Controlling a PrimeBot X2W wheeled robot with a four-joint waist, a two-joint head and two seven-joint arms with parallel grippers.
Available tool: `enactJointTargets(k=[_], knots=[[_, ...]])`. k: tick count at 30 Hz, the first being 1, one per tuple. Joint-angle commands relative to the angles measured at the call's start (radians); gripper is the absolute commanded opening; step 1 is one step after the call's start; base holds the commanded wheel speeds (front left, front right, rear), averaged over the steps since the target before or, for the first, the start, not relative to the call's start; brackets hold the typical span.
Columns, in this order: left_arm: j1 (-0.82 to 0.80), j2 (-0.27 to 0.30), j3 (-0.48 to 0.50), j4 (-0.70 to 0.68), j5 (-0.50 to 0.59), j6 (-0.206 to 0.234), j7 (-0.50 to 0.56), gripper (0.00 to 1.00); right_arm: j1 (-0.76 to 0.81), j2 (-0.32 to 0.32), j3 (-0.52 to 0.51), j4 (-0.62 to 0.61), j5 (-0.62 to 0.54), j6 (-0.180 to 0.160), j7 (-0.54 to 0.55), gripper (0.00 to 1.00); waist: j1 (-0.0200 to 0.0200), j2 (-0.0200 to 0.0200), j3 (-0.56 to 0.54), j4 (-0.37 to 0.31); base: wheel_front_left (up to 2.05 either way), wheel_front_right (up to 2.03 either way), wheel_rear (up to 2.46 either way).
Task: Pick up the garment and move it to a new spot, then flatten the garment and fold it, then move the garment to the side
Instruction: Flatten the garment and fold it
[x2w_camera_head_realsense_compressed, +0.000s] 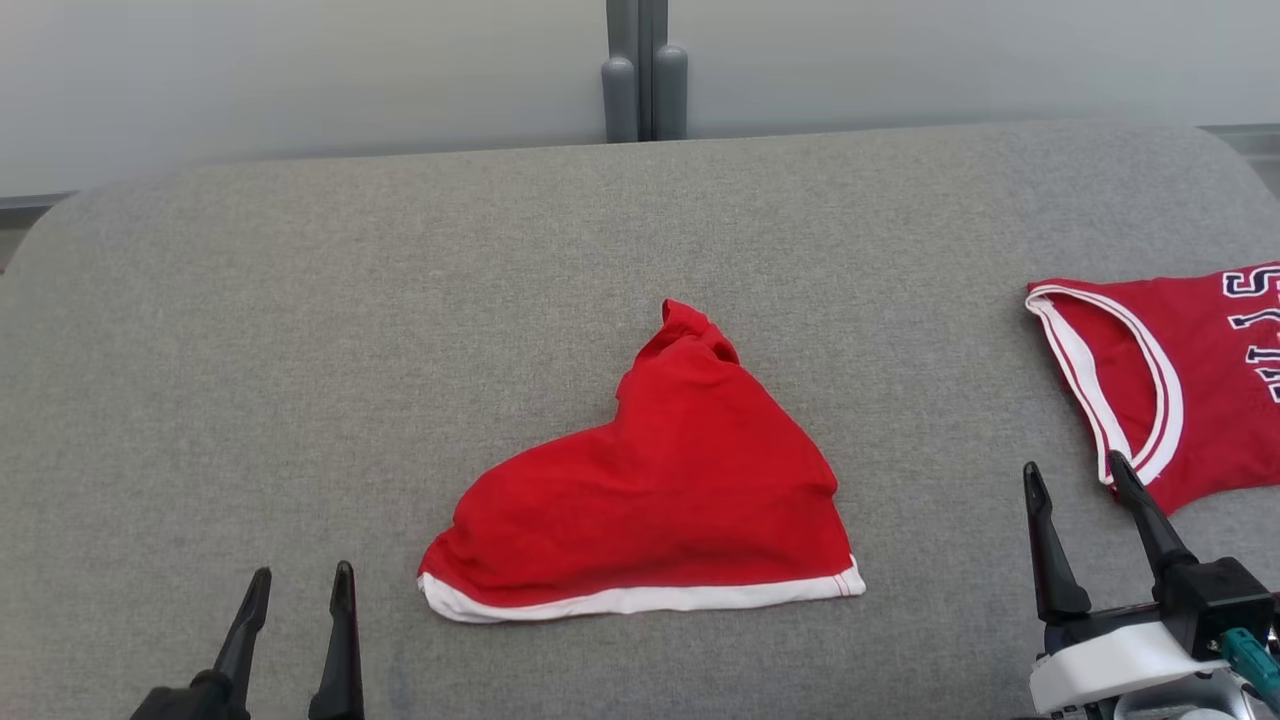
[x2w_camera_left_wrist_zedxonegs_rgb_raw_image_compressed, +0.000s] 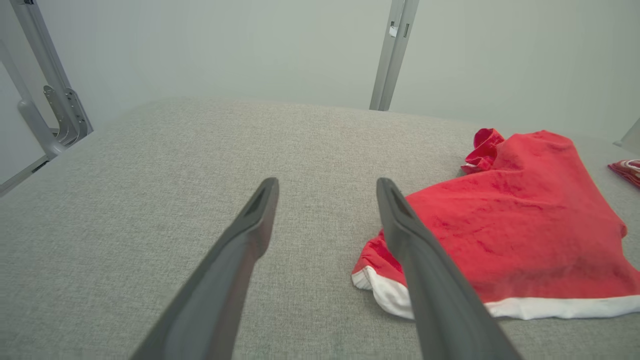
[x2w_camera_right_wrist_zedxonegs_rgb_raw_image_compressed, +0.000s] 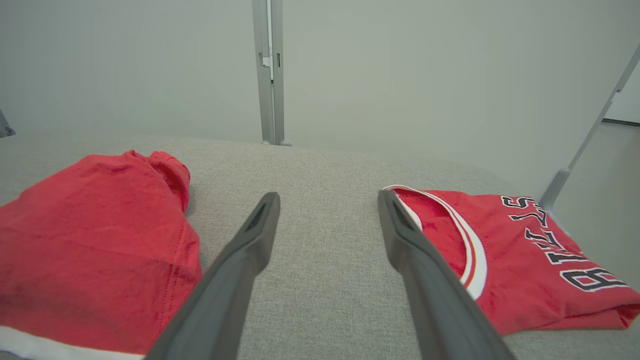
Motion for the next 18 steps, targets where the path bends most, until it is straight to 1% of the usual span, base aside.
enactJointTargets(k=[1, 4, 8, 14, 18], knots=[[0.027, -0.014, 0.023, 0.003, 0.021, -0.023, -0.002, 1.00, 0.020, -0.007, -0.005, -0.003, -0.007, -0.002, -0.003, 1.00, 0.0000, 0.0000, -0.018, 0.000, 0.00, 0.00, 0.00], [0.049, -0.044, 0.067, 0.026, 0.059, -0.068, -0.002, 1.00, 0.038, -0.001, -0.018, 0.002, -0.012, -0.002, -0.003, 1.00, 0.0000, 0.0000, -0.031, -0.005, 0.00, 0.00, 0.00], [0.071, -0.079, 0.127, 0.060, 0.101, -0.108, -0.002, 1.00, 0.061, 0.008, -0.028, 0.018, -0.021, -0.002, -0.003, 1.00, 0.0000, 0.0000, -0.049, -0.011, 0.00, 0.00, 0.00], [0.073, -0.117, 0.199, 0.082, 0.143, -0.147, -0.002, 1.00, 0.081, 0.017, -0.030, 0.035, -0.027, -0.002, -0.003, 1.00, 0.0000, 0.0000, -0.065, -0.013, 0.00, 0.00, 0.00], [0.050, -0.129, 0.221, 0.088, 0.158, -0.158, -0.002, 1.00, 0.081, 0.024, -0.027, 0.047, -0.026, -0.002, -0.003, 1.00, 0.0000, 0.0000, -0.070, -0.013, 0.00, 0.00, 0.00]])
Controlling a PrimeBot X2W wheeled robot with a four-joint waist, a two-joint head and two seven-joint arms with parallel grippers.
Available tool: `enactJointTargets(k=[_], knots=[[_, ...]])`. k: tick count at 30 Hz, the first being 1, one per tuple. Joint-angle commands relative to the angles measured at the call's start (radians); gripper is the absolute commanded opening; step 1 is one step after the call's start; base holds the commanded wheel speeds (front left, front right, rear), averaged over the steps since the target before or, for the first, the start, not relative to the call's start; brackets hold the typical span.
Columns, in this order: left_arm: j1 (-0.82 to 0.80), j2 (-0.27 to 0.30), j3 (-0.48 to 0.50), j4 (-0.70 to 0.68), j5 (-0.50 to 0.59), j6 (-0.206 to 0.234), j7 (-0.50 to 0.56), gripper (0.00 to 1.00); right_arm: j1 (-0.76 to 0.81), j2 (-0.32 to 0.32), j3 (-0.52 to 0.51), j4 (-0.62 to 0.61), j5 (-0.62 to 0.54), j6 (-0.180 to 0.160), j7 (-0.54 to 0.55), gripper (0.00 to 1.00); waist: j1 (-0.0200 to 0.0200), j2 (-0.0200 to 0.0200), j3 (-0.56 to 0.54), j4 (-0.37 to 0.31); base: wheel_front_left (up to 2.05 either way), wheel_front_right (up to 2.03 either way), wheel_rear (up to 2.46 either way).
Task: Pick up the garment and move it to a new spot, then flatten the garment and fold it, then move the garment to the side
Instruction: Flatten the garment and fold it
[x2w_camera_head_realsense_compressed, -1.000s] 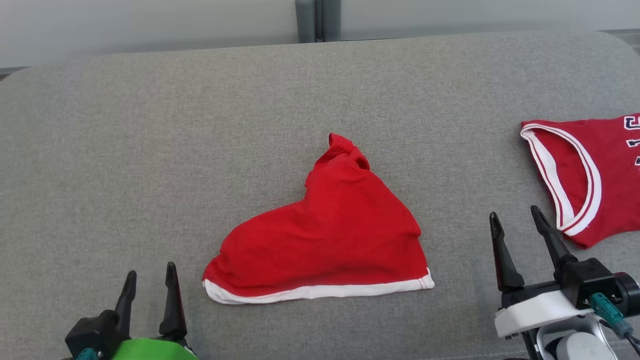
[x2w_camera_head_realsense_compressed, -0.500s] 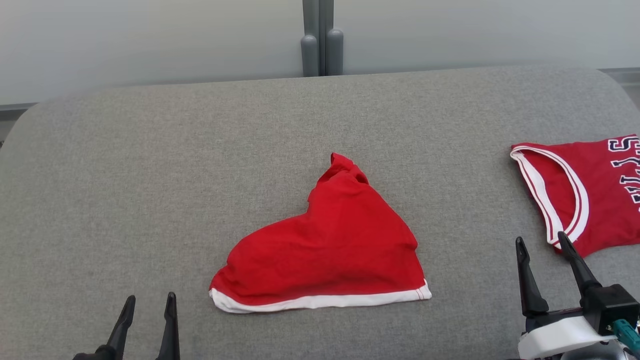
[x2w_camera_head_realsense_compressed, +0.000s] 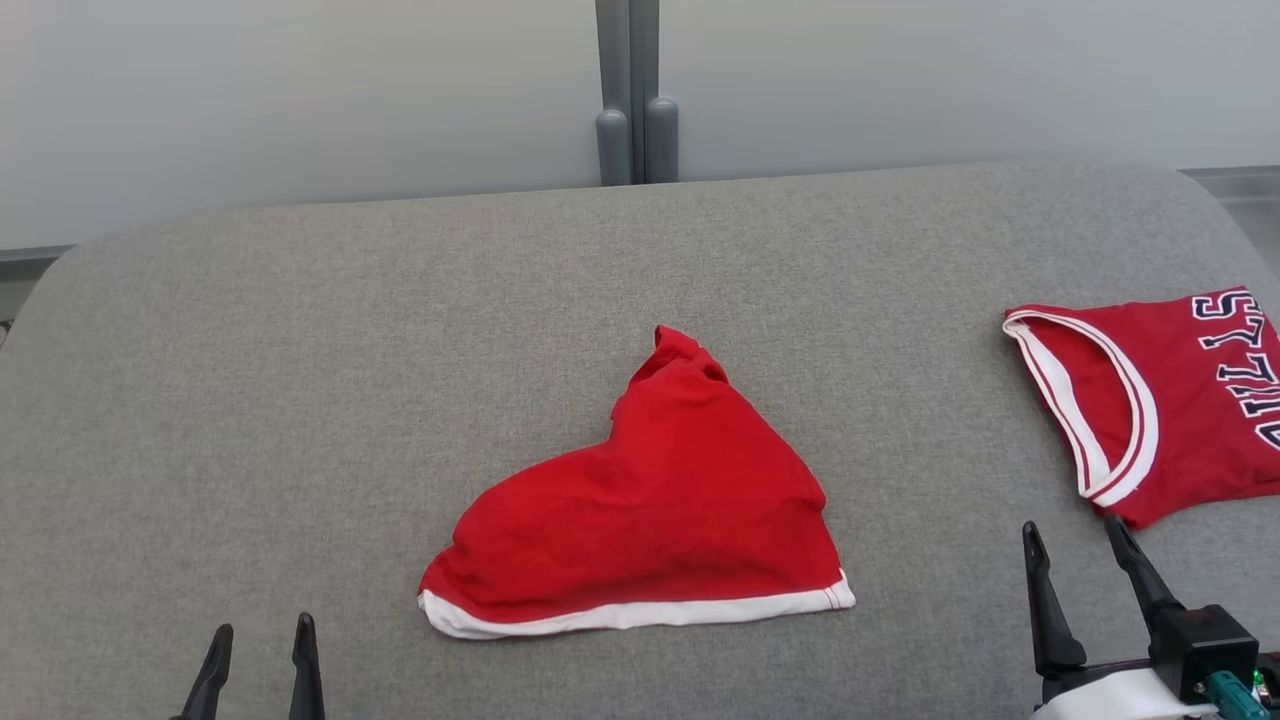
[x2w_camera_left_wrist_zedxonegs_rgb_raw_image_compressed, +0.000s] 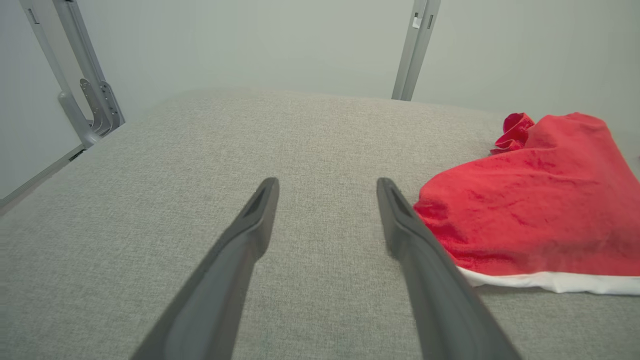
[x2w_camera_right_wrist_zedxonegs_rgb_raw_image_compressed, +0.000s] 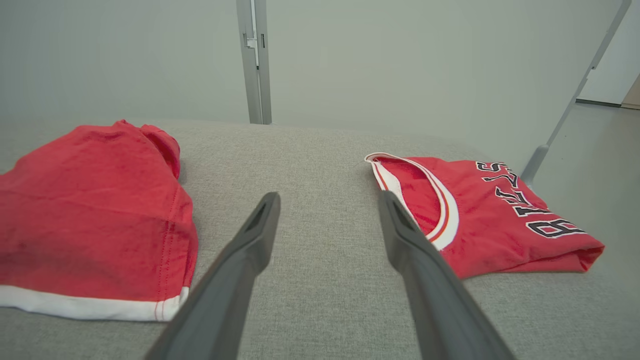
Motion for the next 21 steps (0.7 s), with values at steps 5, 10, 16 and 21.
enactJointTargets(k=[5, 10, 16, 21], knots=[[-0.028, -0.013, 0.007, 0.008, 0.013, -0.008, -0.002, 1.00, -0.007, 0.007, 0.013, 0.007, -0.003, -0.002, -0.003, 1.00, 0.0000, -0.0001, -0.005, -0.004, 0.00, 0.00, 0.00], [-0.029, -0.012, -0.011, 0.006, 0.002, -0.008, -0.002, 1.00, -0.018, 0.012, 0.025, 0.011, 0.008, -0.002, -0.003, 1.00, 0.0000, -0.0001, -0.004, -0.007, 0.00, 0.00, 0.00], [-0.053, 0.017, -0.067, 0.020, -0.037, -0.008, -0.002, 1.00, -0.052, -0.027, 0.121, 0.076, 0.060, -0.002, -0.003, 1.00, 0.0000, -0.0001, 0.019, -0.006, 0.00, 0.00, 0.00], [-0.114, 0.086, -0.167, 0.095, -0.069, -0.008, 0.076, 1.00, -0.142, -0.095, 0.247, 0.141, 0.132, -0.001, 0.111, 1.00, 0.0000, -0.0001, 0.048, -0.010, 0.00, 0.00, 0.00]])
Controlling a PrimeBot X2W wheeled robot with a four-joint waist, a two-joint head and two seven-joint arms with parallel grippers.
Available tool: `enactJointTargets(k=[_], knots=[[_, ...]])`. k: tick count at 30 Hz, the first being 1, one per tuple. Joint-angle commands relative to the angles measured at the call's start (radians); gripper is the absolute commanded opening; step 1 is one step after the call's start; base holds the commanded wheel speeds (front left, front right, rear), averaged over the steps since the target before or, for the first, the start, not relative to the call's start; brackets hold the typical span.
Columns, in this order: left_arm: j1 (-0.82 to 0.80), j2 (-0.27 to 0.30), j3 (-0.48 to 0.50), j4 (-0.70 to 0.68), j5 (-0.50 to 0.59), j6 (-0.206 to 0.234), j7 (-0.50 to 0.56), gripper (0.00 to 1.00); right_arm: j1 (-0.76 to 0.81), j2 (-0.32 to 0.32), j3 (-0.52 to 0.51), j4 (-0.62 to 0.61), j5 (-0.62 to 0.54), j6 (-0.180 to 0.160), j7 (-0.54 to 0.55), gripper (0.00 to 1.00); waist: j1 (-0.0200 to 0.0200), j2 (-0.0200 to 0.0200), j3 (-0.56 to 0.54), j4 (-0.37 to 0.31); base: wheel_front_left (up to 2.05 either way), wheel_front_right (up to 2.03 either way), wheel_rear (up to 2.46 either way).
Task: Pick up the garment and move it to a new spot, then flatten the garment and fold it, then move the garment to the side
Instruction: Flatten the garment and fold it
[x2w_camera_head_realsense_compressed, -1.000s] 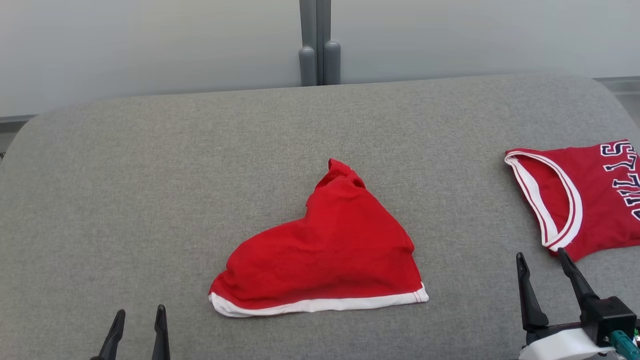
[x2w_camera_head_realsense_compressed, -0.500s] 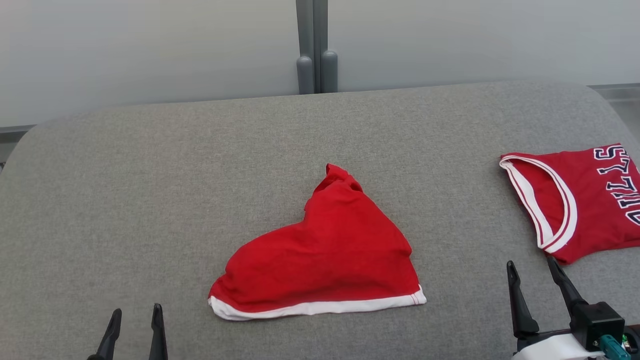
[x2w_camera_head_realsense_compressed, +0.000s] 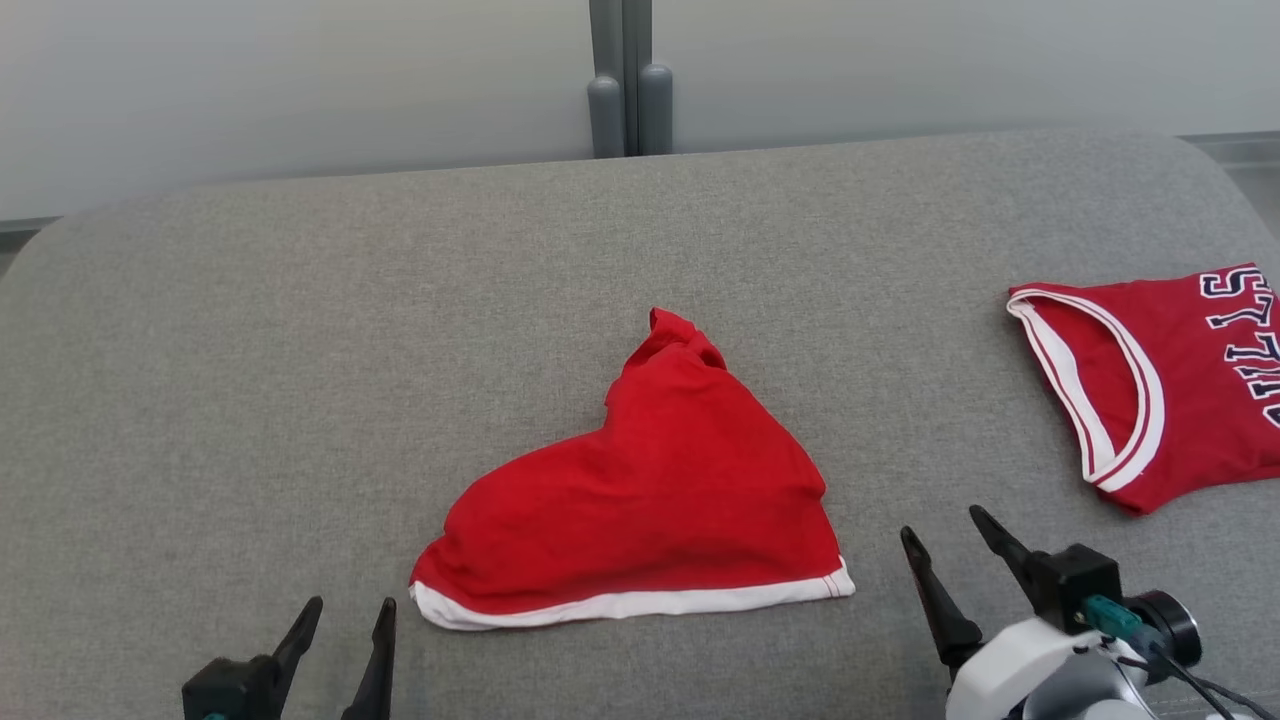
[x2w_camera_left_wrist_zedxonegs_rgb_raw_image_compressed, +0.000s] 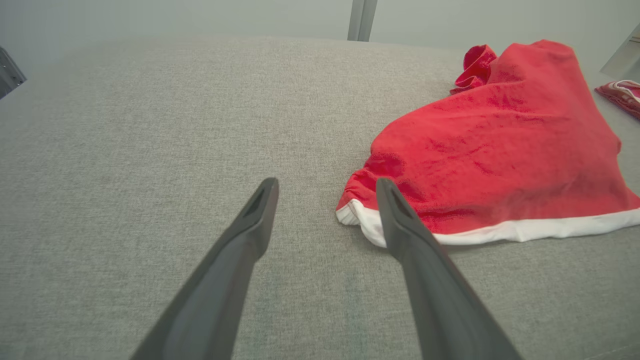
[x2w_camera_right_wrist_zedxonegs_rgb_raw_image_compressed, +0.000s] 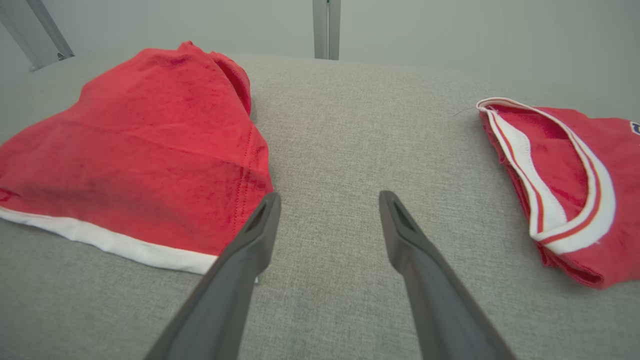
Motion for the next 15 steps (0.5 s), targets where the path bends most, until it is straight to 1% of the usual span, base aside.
enactJointTargets(k=[1, 2, 3, 4, 7, 11, 13, 15], knots=[[-0.028, 0.018, -0.011, 0.006, -0.008, -0.002, 0.021, 1.00, -0.021, -0.013, 0.022, 0.002, 0.017, 0.000, 0.021, 1.00, 0.0000, 0.0000, 0.013, -0.002, 0.00, 0.00, 0.00], [-0.044, 0.030, -0.026, 0.013, -0.018, -0.002, 0.052, 1.00, -0.038, -0.030, 0.050, 0.002, 0.039, -0.001, 0.053, 1.00, 0.0000, 0.0000, 0.020, -0.003, 0.00, 0.00, 0.00], [-0.073, 0.052, -0.048, 0.014, -0.035, -0.002, 0.107, 1.00, -0.067, -0.060, 0.116, -0.006, 0.085, -0.001, 0.114, 1.00, 0.0000, 0.0000, 0.034, -0.004, 0.00, 0.00, 0.00], [-0.084, 0.063, -0.062, 0.013, -0.043, -0.002, 0.135, 1.00, -0.082, -0.078, 0.148, -0.011, 0.101, -0.001, 0.144, 1.00, 0.0000, 0.0000, 0.040, -0.006, 0.00, 0.00, 0.00], [-0.114, 0.099, -0.101, -0.002, -0.063, -0.002, 0.209, 1.00, -0.110, -0.119, 0.212, -0.031, 0.151, -0.001, 0.221, 1.00, 0.0000, 0.0000, 0.055, -0.007, 0.00, 0.00, 0.00], [-0.139, 0.135, -0.137, -0.020, -0.098, -0.002, 0.292, 1.00, -0.128, -0.150, 0.264, -0.051, 0.203, -0.001, 0.298, 1.00, 0.0000, 0.0000, 0.074, -0.008, 0.00, 0.00, 0.00], [-0.145, 0.152, -0.140, -0.018, -0.096, -0.002, 0.325, 1.00, -0.135, -0.152, 0.280, -0.044, 0.222, -0.001, 0.324, 1.00, 0.0000, 0.0000, 0.082, -0.008, 0.00, 0.00, 0.00], [-0.159, 0.156, -0.151, -0.016, -0.101, -0.002, 0.353, 1.00, -0.150, -0.152, 0.298, -0.036, 0.230, -0.001, 0.348, 1.00, 0.0000, 0.0000, 0.094, -0.007, 0.00, 0.00, 0.00]])
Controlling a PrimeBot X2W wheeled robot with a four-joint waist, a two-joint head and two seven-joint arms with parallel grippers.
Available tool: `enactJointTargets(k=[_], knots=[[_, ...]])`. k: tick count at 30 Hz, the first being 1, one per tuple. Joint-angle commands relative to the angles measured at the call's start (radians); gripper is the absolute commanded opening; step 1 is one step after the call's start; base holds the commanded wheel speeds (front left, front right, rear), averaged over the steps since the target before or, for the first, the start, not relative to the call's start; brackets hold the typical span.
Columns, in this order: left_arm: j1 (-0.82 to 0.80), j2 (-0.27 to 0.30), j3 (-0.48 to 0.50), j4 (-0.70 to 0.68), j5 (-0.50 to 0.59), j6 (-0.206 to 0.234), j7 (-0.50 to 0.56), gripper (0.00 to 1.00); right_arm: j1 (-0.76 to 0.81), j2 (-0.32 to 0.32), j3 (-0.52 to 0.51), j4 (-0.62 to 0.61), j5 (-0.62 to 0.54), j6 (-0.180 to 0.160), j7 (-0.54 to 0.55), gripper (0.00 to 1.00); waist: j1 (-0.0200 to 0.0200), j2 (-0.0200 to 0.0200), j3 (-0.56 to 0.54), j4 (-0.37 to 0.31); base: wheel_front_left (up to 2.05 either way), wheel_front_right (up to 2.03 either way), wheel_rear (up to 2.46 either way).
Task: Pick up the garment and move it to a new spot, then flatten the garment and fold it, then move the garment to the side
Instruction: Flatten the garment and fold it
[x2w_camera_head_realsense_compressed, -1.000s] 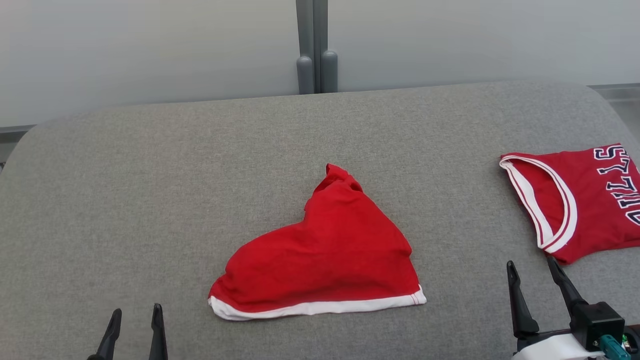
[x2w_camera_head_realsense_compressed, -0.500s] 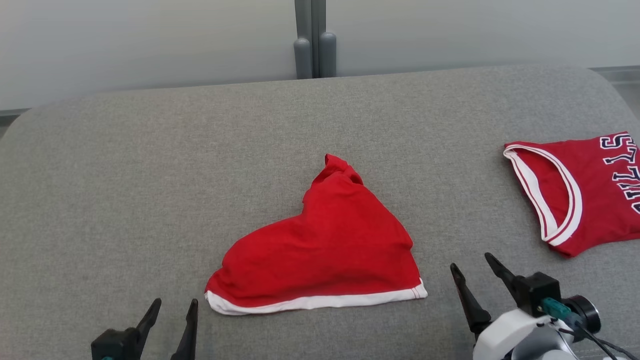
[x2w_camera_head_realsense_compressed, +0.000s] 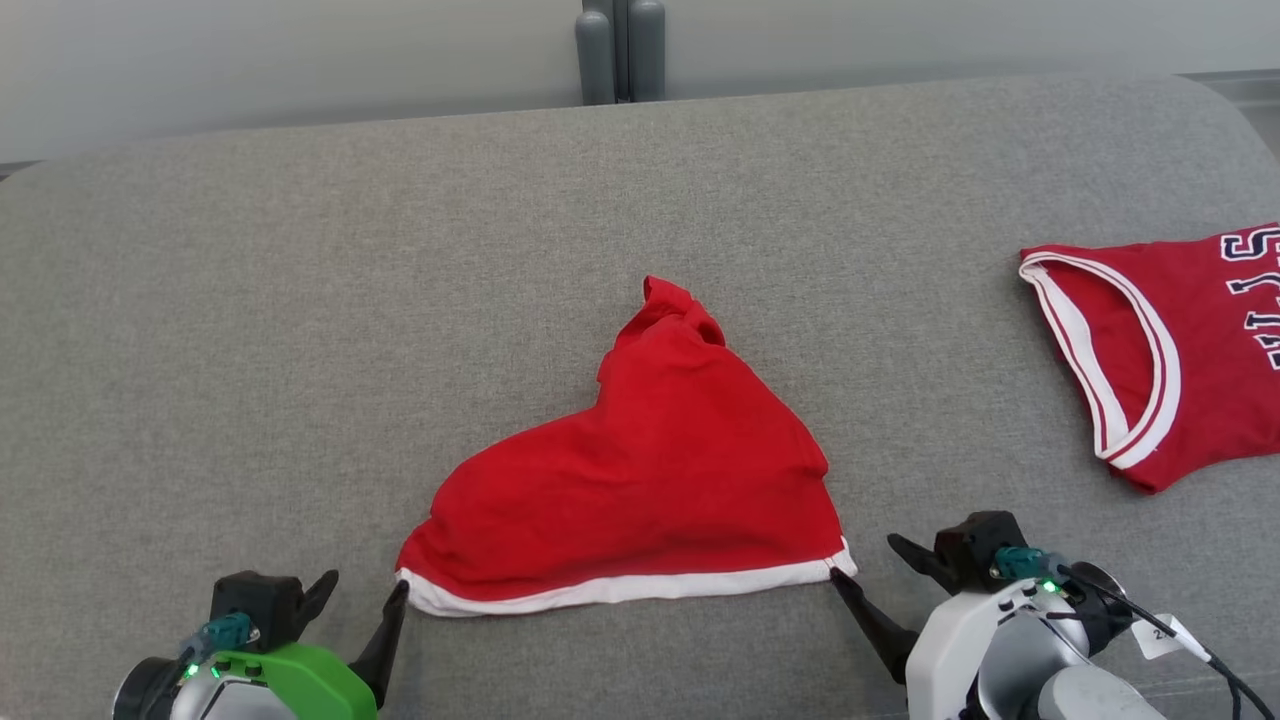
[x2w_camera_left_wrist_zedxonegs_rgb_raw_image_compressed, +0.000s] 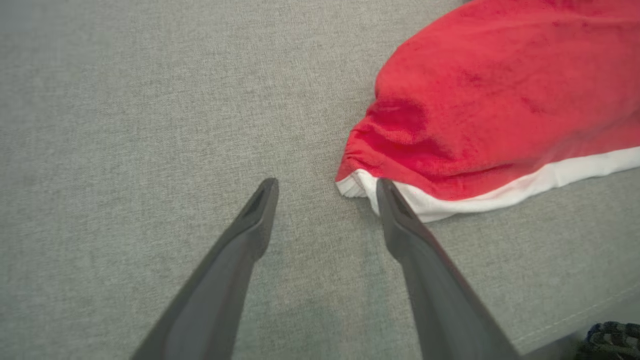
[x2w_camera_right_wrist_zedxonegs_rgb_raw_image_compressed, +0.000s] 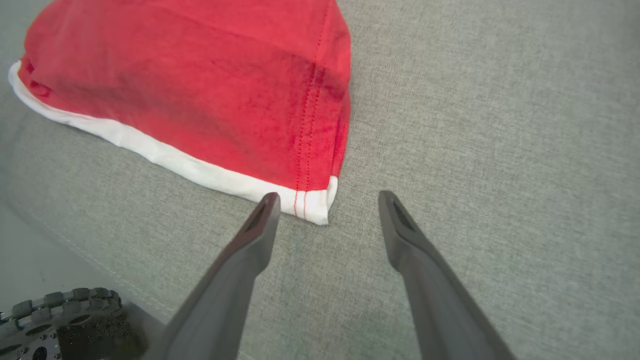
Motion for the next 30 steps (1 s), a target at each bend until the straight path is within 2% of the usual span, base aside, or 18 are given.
enactJointTargets(k=[1, 8, 17, 18, 19, 20, 21, 22, 23, 24, 25, 30], knots=[[-0.024, 0.002, -0.003, -0.002, -0.009, -0.002, 0.006, 1.00, -0.018, 0.004, 0.003, 0.005, 0.013, -0.002, 0.007, 1.00, 0.0000, 0.0000, 0.014, 0.002, 0.00, 0.00, 0.00], [-0.076, 0.026, -0.068, 0.012, -0.073, -0.002, 0.054, 1.00, -0.056, 0.016, 0.031, 0.049, 0.014, -0.002, 0.049, 1.00, 0.0000, 0.0000, 0.057, 0.005, 0.00, 0.00, 0.00], [-0.117, 0.058, -0.143, 0.042, -0.121, -0.002, 0.088, 1.00, -0.094, 0.038, 0.064, 0.098, 0.024, -0.002, 0.047, 1.00, 0.0000, 0.0000, 0.091, 0.004, 0.00, 0.00, 0.00], [-0.122, 0.060, -0.151, 0.048, -0.127, -0.002, 0.089, 0.88, -0.099, 0.040, 0.068, 0.104, 0.027, -0.002, 0.046, 1.00, 0.0000, 0.0000, 0.093, 0.004, 0.00, 0.00, 0.00], [-0.126, 0.062, -0.161, 0.053, -0.133, -0.002, 0.095, 0.48, -0.102, 0.041, 0.074, 0.109, 0.031, -0.002, 0.048, 1.00, 0.0000, 0.0000, 0.094, 0.003, 0.00, 0.00, 0.00], [-0.129, 0.064, -0.169, 0.057, -0.138, -0.002, 0.097, 0.38, -0.105, 0.041, 0.078, 0.115, 0.033, -0.001, 0.051, 1.00, 0.0000, 0.0000, 0.094, 0.003, 0.00, 0.00, 0.00], [-0.132, 0.067, -0.175, 0.062, -0.142, -0.002, 0.099, 0.17, -0.108, 0.041, 0.080, 0.120, 0.036, -0.001, 0.053, 0.91, 0.0000, 0.0000, 0.095, 0.003, 0.00, 0.00, 0.00], [-0.133, 0.070, -0.183, 0.065, -0.149, -0.002, 0.102, 0.00, -0.111, 0.041, 0.082, 0.125, 0.037, -0.001, 0.053, 0.75, 0.0000, 0.0000, 0.095, 0.003, 0.00, 0.00, 0.00], [-0.132, 0.071, -0.193, 0.067, -0.158, -0.002, 0.103, 0.00, -0.113, 0.042, 0.086, 0.128, 0.040, -0.001, 0.052, 0.49, 0.0000, 0.0000, 0.095, 0.003, 0.00, 0.00, 0.00], [-0.132, 0.073, -0.198, 0.069, -0.166, -0.002, 0.105, 0.00, -0.113, 0.041, 0.092, 0.131, 0.045, -0.001, 0.053, 0.33, 0.0000, 0.0000, 0.095, 0.003, 0.00, 0.00, 0.00], [-0.132, 0.077, -0.206, 0.068, -0.176, -0.002, 0.106, 0.00, -0.113, 0.041, 0.098, 0.131, 0.053, -0.001, 0.052, 0.00, 0.0000, 0.0000, 0.095, 0.002, 0.00, 0.00, 0.00], [-0.109, 0.089, -0.227, 0.053, -0.222, -0.002, 0.114, 0.00, -0.113, 0.016, 0.124, 0.106, 0.117, -0.001, 0.053, 0.00, 0.0000, 0.0000, 0.088, 0.000, 0.00, 0.00, 0.00]])
